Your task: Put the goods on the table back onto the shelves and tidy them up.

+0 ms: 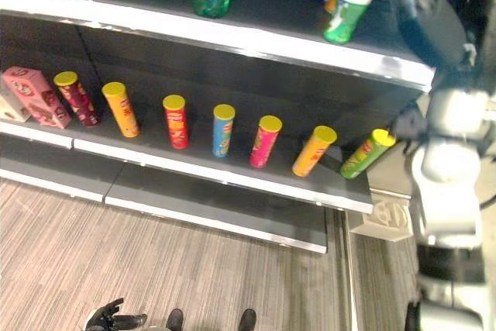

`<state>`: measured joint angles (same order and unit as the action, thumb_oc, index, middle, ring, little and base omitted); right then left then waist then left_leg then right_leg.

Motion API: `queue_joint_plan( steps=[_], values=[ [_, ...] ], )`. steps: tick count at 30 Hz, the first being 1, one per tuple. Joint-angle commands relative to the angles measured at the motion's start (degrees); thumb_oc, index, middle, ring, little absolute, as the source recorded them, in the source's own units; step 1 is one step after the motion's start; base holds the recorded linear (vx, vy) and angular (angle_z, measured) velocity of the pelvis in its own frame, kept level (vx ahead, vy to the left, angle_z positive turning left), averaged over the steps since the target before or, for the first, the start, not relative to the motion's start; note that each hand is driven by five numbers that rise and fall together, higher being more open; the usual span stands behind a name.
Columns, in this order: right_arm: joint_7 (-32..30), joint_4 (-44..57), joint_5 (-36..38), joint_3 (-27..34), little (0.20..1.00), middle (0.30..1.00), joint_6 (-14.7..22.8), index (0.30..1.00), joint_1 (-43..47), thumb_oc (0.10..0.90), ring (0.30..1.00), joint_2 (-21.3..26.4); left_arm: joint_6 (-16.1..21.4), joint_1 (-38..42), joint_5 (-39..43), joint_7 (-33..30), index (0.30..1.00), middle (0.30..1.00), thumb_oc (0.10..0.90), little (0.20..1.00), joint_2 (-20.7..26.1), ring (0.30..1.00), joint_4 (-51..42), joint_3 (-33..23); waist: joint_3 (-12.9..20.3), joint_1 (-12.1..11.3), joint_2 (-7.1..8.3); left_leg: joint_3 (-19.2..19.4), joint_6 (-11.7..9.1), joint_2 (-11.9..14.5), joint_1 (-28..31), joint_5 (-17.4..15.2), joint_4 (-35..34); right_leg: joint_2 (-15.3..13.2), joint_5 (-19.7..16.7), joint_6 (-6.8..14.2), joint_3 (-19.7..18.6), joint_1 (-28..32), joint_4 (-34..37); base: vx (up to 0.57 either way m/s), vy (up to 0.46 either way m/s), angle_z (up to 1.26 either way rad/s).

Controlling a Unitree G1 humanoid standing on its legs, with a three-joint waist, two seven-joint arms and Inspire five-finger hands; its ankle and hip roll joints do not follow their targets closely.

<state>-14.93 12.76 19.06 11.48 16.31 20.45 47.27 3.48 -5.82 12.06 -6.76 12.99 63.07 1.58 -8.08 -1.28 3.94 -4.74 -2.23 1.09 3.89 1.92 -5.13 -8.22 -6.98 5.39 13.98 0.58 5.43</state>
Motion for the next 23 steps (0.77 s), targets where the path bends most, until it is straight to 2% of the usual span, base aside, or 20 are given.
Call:
queue_joint_plan(
  steps=[1,2,6,7,8,11,14,16,17,18,19,21,22,23],
  values=[
    [11.54,2.88,17.03,5.78,0.900,0.900,4.91,0.900,-2.19,0.800,0.900,0.55,2.58,3.56,-2.58,1.78,0.900,0.900,0.800,0.900,3.89,0.900,2.78,0.28,2.97,0.89,2.15,4.38,-1.81,0.73,-0.69,-5.66,0.13,-3.60,6.07,4.95,0.18,3.50,-2.07,-0.02,0.004,-0.28],
    [11.81,2.96,17.27,6.07,0.900,0.900,4.90,0.900,-2.50,0.800,0.900,0.49,2.60,3.51,-2.60,1.80,0.900,0.900,0.800,0.900,3.97,0.900,2.78,0.38,3.03,0.69,2.21,4.48,-1.80,0.75,-0.68,-5.68,0.13,-3.59,6.07,4.95,0.07,3.45,-2.09,-0.02,0.008,-0.38],
    [22.03,5.43,26.66,6.86,0.900,0.900,1.48,0.900,-12.39,0.800,0.900,-2.11,3.43,3.23,-3.75,4.14,0.900,0.900,0.800,0.900,4.53,0.900,0.05,0.30,2.88,2.14,1.46,6.48,-1.77,0.94,-0.22,-5.74,0.13,-3.57,5.48,5.21,-1.75,2.51,-2.04,-0.02,0.002,-0.43],
    [29.07,6.59,31.57,4.50,0.900,0.900,-2.58,0.900,-19.50,0.800,0.900,-4.56,3.92,3.14,-4.50,5.85,0.900,0.900,0.800,0.900,4.98,0.900,-1.94,0.45,2.53,3.20,0.98,7.81,-1.83,1.08,-0.21,-5.56,0.13,-3.60,5.06,5.28,-2.94,1.60,-2.11,-0.04,0.003,-0.33],
    [29.15,6.64,31.63,4.58,0.900,0.900,-2.61,0.900,-19.64,0.800,0.900,-4.60,3.91,3.07,-4.50,5.86,0.900,0.900,0.800,0.900,5.01,0.900,-1.97,0.49,2.60,3.11,1.00,7.87,-1.83,1.09,-0.22,-5.57,0.13,-3.59,5.07,5.28,-3.00,1.56,-2.13,-0.04,0.005,-0.35],
    [35.14,5.07,33.13,1.44,0.900,0.900,-8.37,0.900,-28.46,0.800,0.900,-7.68,4.09,2.75,-4.89,7.78,0.900,0.900,0.800,0.900,5.19,0.900,-4.58,0.40,2.39,4.00,0.52,8.66,-2.00,1.17,-0.16,-5.31,0.13,-3.62,4.84,5.30,-3.57,1.15,-2.12,-0.02,0.010,-0.30],
    [39.72,-3.05,26.19,-2.57,0.900,0.900,-13.84,0.900,-36.37,0.800,0.900,-6.29,4.22,2.38,-5.16,9.98,0.900,0.900,0.800,0.900,5.10,0.900,-6.23,0.36,2.24,4.74,0.38,8.96,-2.25,1.14,-0.30,-4.98,0.13,-3.71,4.57,5.35,-3.58,1.14,-2.05,-0.02,-0.002,-0.08],
    [41.22,-8.87,21.01,-6.44,0.900,0.900,-15.12,0.900,-38.01,0.800,0.900,-5.87,4.11,2.59,-4.70,10.54,0.900,0.900,0.800,0.900,4.81,0.900,-6.75,0.94,2.00,5.09,0.28,9.07,-2.36,1.24,-0.24,-4.82,0.13,-3.78,4.53,5.35,-3.64,1.23,-2.10,-0.02,0.000,0.01],
    [40.72,-13.53,18.86,-8.01,0.900,0.900,-15.35,0.900,-38.54,0.800,0.900,-6.98,4.02,2.68,-4.46,10.92,0.900,0.900,0.800,0.900,4.65,0.900,-7.24,1.76,1.96,5.10,0.17,9.03,-2.37,1.30,-0.27,-4.74,0.13,-3.84,4.55,5.32,-3.45,1.28,-2.09,-0.04,-0.003,-0.04],
    [37.87,-23.96,12.39,-12.76,0.900,0.900,-14.73,0.900,-36.20,0.800,0.900,-10.39,3.76,3.12,-4.10,11.08,0.900,0.900,0.800,0.900,4.34,0.900,-7.54,3.13,1.83,4.97,0.12,8.86,-2.30,1.29,-0.22,-4.67,0.13,-3.83,4.56,5.26,-3.43,1.39,-2.08,-0.03,-0.002,-0.08],
    [37.87,-24.06,12.37,-12.83,0.900,0.900,-14.67,0.900,-36.11,0.800,0.900,-10.44,3.75,3.12,-4.09,11.09,0.900,0.900,0.800,0.900,4.38,0.900,-7.54,3.10,1.79,4.99,0.16,8.86,-2.31,1.29,-0.19,-4.68,0.13,-3.83,4.57,5.26,-3.42,1.42,-2.07,-0.01,-0.014,-0.13],
    [31.49,-34.50,1.08,-16.87,0.900,0.900,-13.01,0.900,-33.24,0.800,0.900,-14.55,3.27,3.56,-4.05,10.79,0.900,0.900,0.800,0.900,4.44,0.900,-8.40,3.97,1.75,4.52,0.14,8.43,-2.19,1.21,-0.09,-4.70,0.13,-3.93,4.71,5.20,-2.90,1.91,-2.05,-0.01,-0.028,-0.11],
    [28.29,-41.15,3.00,-16.30,0.900,0.900,-13.44,0.900,-31.53,0.800,0.900,-20.34,3.04,4.14,-3.49,9.51,0.900,0.900,0.800,0.900,4.28,0.900,-8.62,4.77,1.75,4.17,0.17,8.11,-2.03,1.22,-0.05,-4.63,0.13,-3.89,4.84,5.04,-2.68,2.12,-2.08,0.00,0.000,0.00],
    [28.29,-41.22,3.00,-16.32,0.900,0.900,-13.39,0.900,-31.47,0.800,0.900,-20.38,3.05,4.17,-3.49,9.51,0.900,0.900,0.800,0.900,4.31,0.900,-8.61,4.78,1.68,4.16,0.20,8.11,-2.03,1.22,0.00,-4.64,0.13,-3.89,4.85,5.04,-2.69,2.17,-2.07,0.00,0.000,0.00]
  ],
)
